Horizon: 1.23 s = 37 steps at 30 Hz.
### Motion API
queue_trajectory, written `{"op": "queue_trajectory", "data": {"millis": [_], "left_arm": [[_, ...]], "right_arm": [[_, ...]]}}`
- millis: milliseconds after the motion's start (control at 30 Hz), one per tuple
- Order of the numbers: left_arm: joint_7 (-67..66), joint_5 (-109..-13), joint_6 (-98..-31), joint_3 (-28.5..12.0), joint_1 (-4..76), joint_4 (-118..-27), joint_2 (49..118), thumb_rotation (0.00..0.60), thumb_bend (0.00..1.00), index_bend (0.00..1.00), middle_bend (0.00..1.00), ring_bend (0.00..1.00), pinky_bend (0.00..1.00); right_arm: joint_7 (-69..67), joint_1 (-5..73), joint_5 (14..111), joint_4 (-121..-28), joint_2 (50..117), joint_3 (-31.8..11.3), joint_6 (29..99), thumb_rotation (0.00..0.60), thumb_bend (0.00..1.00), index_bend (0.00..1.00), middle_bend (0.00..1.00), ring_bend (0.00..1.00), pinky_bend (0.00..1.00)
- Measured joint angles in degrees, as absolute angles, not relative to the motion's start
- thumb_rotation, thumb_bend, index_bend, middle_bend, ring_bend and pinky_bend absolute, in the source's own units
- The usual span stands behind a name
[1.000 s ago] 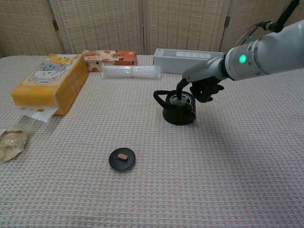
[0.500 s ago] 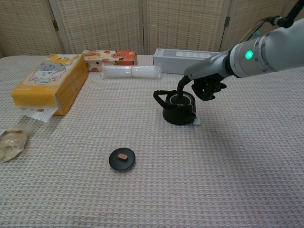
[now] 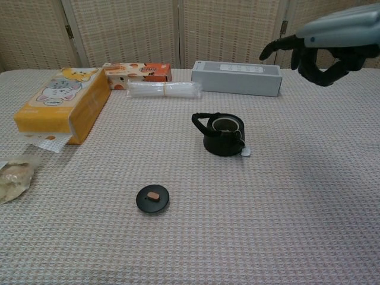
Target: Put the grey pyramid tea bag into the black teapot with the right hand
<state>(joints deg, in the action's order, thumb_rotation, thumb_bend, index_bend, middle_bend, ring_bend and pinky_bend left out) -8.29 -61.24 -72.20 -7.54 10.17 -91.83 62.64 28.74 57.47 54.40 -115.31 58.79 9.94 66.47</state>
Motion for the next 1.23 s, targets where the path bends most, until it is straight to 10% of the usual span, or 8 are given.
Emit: {"op": "queue_trajectory", "data": {"millis": [600,1233], "left_arm": [[-9.9,-66.3,-75.0,-5.7,9.5,-94.5,62.8,0.6,0.25,0.0,0.0,0.02,0.27],[-7.1,-77.3,-79.9,-2.3,7.1,-96.1,61.6,0.6,0.25,0.0,0.0,0.02,0.27]], "right_arm": [[26.9,20.6,81.9,-102.8,61.7,16.2,100.2,0.6,0.49,0.02,0.04,0.05,0.05],[17.3,9.5,85.3,-91.1,67.3,7.9,100.8,0.6,0.43,0.0,0.01,0.0,0.0]]}}
